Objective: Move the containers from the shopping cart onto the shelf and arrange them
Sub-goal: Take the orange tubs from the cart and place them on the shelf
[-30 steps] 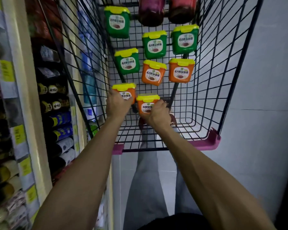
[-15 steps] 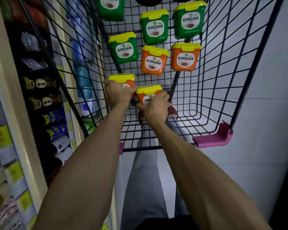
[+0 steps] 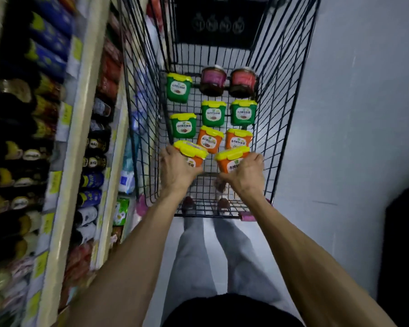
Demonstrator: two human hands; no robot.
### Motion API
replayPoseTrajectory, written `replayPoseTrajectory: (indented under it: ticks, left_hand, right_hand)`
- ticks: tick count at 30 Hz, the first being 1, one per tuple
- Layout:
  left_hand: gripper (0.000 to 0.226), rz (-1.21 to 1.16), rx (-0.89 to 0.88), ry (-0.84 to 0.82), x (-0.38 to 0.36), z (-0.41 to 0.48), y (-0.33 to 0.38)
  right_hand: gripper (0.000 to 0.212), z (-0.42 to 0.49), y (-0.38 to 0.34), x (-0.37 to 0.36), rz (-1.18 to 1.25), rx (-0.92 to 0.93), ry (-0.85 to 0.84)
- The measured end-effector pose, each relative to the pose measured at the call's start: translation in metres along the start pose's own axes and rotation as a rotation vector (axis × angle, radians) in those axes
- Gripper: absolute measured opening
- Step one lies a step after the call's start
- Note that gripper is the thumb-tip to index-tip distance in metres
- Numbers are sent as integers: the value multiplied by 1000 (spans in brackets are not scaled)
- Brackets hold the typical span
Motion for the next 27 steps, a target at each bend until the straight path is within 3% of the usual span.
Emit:
replayPoseTrajectory:
  ticks: [6,10,19,27]
  left_hand:
    - [100,-115,-74,203,81,-64,27]
    - [97,-223,-52,405,125,-119,19]
    - [96,-350,221,870,175,-286,-68]
    - [91,-449,508,1261,168,-468,-136]
  right_hand:
    - [93,-24,-32,77,4,216,79]
    - [90,-47,-67,117,-26,467,92]
    - [87,-144,-157,138,-88,1087,67]
    - [96,-312,-196,105,-133,1525,-152]
Point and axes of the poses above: each hand's wrist, its own z-axis towards the middle knuckle, its own x-axis out of the back of the hand, y = z × x, the point moved 4 cm from there along z, towards the middle knuckle, and after that the axes turned 4 degrees about -y, right-handed, at the moved point
